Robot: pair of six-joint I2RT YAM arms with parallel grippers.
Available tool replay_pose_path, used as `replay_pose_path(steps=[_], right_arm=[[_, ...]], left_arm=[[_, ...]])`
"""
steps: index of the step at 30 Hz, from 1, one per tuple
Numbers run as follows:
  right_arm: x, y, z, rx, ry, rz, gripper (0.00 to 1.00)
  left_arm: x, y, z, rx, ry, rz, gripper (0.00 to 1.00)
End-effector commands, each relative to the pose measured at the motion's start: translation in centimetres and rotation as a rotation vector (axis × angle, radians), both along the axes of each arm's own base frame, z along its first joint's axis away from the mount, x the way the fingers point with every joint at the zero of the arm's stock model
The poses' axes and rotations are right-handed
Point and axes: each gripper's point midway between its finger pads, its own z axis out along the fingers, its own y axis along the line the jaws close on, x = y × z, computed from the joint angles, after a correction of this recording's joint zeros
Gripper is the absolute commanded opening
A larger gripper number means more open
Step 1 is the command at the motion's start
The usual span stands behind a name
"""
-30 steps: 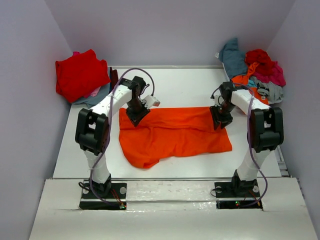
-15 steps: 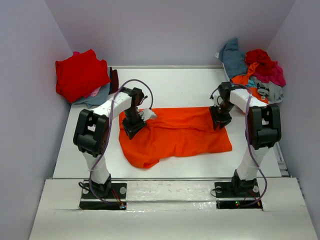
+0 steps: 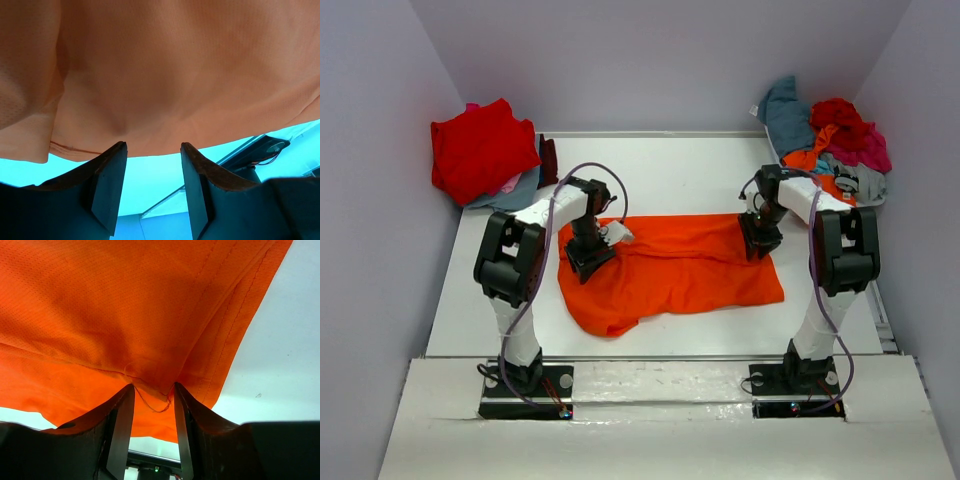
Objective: Fold and stack the t-shirts
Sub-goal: Fold the tshirt
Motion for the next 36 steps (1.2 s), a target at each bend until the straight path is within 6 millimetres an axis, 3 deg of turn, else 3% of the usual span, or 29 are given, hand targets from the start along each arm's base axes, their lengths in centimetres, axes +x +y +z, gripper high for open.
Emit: replay_pose_path(steps=[1, 16, 26, 36], right_arm=[[1.4, 0.5, 0.8, 0.008, -0.046, 0.006, 0.43], [1.9, 0.5, 0.7, 0.007, -0.04, 0.007, 0.41], [1.7, 0.5, 0.2, 0.005, -0.022, 0.007, 0.38], [1.6, 0.5, -0.4, 0.007, -0.003, 0.007, 0.38]], left_arm=[[0.5, -0.6, 0.8, -0.02, -0.001, -0.023, 0.59], [2.0, -2.7, 0.4, -0.097, 0.016, -0.02, 0.59], [1.1, -2.3, -1.0, -0.081, 0.071, -0.038, 0.63], [1.5, -2.5, -1.3, -0.086, 0.073, -0.042, 0.64]])
